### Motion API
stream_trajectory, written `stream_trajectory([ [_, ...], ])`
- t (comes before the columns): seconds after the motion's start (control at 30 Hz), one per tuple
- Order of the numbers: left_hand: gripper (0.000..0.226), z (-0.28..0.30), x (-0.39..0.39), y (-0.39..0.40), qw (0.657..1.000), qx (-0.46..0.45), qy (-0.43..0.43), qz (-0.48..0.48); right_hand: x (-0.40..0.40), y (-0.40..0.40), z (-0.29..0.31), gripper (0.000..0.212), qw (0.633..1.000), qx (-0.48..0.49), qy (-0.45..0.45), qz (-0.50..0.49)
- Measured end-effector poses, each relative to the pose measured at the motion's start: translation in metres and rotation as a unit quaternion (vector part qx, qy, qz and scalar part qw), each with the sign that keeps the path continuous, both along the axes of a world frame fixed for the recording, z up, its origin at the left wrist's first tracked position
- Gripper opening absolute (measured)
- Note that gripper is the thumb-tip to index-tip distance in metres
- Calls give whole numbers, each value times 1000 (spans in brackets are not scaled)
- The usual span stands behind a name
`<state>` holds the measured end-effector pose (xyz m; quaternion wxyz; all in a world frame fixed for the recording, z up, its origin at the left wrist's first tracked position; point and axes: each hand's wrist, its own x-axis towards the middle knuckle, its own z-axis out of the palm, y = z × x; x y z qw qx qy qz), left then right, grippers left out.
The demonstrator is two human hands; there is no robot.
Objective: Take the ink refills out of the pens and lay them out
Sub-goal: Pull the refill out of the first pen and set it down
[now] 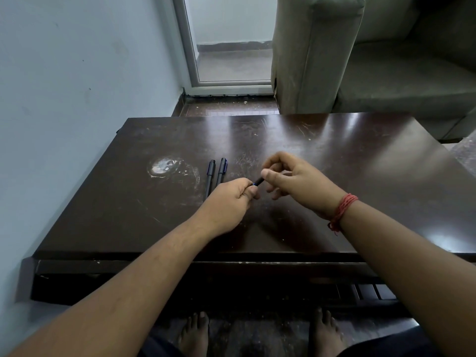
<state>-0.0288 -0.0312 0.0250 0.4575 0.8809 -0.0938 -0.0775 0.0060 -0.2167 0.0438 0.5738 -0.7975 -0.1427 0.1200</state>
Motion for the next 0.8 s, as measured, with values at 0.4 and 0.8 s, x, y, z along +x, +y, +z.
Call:
stream_trajectory([
  [0.4, 28, -1, -2, -3, 999, 33, -23, -4, -4, 9, -3, 20, 998, 31, 43, -21],
  [0.8, 25, 4, -2, -5, 999, 21, -16, -18, -3, 6, 2, 11, 999, 26, -11, 22],
])
